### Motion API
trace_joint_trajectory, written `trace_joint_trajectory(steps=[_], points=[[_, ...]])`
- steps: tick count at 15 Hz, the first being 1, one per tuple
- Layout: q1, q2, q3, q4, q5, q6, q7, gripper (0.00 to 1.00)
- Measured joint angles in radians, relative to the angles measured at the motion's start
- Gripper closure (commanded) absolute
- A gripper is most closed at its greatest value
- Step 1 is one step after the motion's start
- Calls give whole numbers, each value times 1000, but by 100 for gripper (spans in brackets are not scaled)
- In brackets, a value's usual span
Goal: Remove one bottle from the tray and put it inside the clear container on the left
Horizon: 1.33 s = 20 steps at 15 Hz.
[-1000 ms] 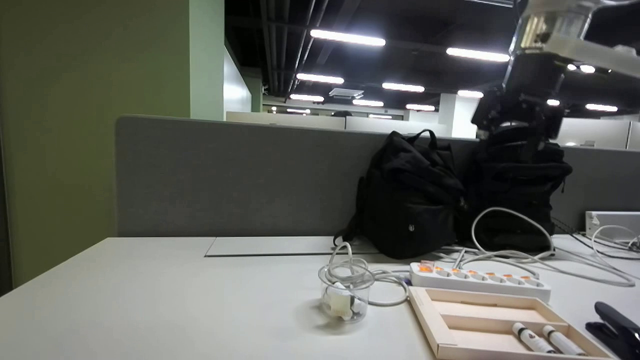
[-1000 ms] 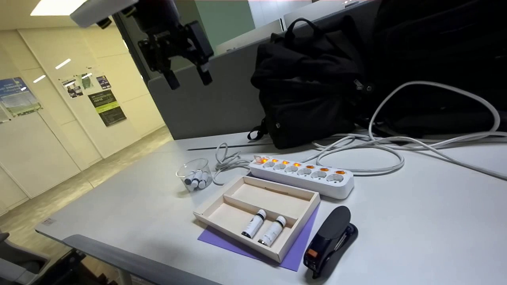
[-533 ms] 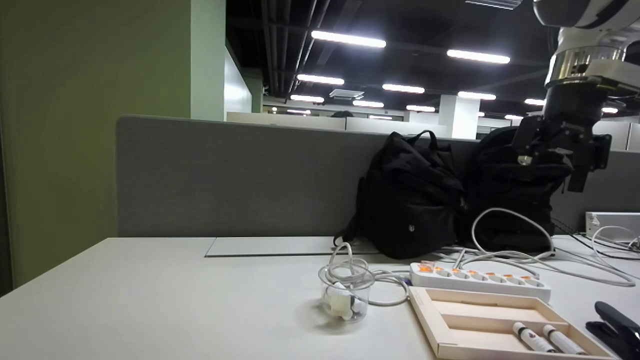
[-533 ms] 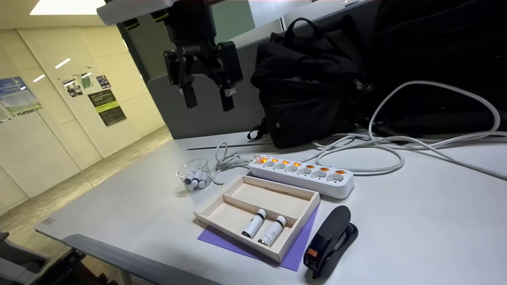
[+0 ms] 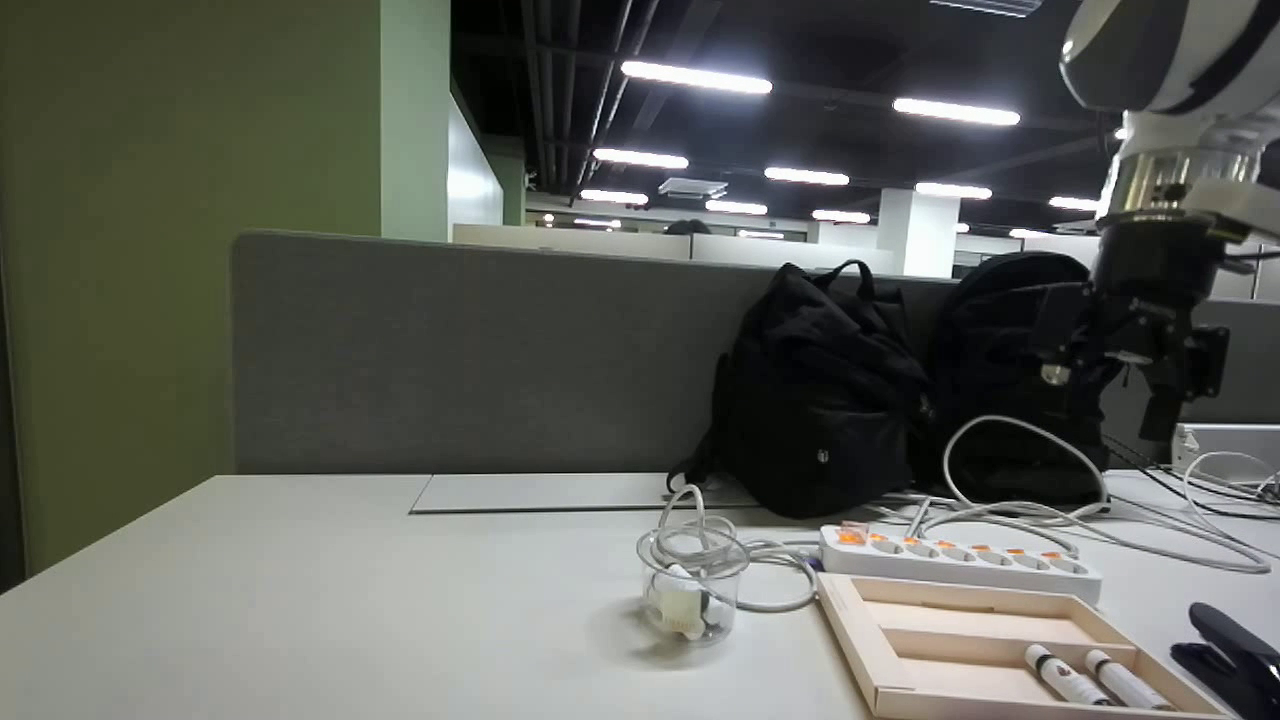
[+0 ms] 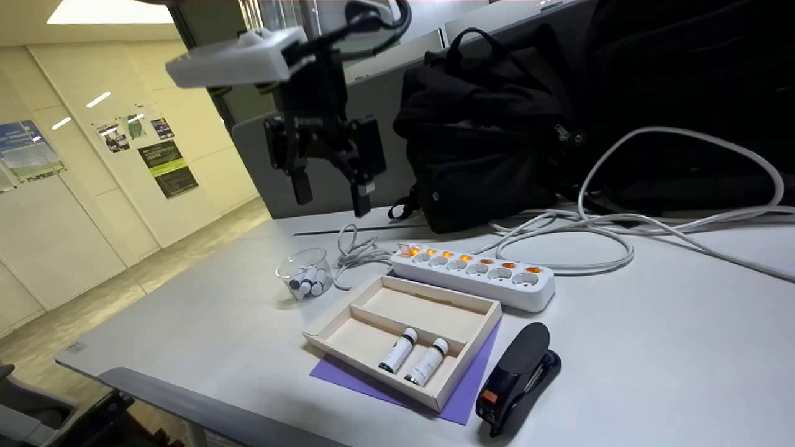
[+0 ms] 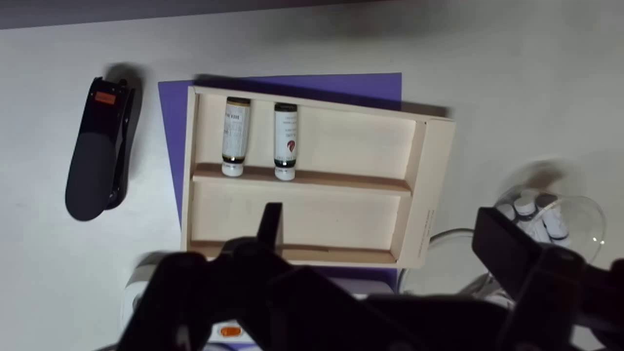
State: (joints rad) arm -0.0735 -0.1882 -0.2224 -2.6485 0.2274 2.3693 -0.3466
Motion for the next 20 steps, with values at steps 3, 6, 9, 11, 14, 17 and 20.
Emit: trace_joint_trajectory(steps=[3,6,9,11,14,17,20], points=[[0,129,2,-42,57,109,-55,0],[-3,280,28,-43,189,260,-149,0],[-18,419,100,-8,397,408,-280,0],[-26,504,145,40,491,450,-337,0],[-38,623,192,111,553,491,-380,0],[-45,728,211,175,560,502,-389,26],[-37,800,203,221,556,494,-385,45]])
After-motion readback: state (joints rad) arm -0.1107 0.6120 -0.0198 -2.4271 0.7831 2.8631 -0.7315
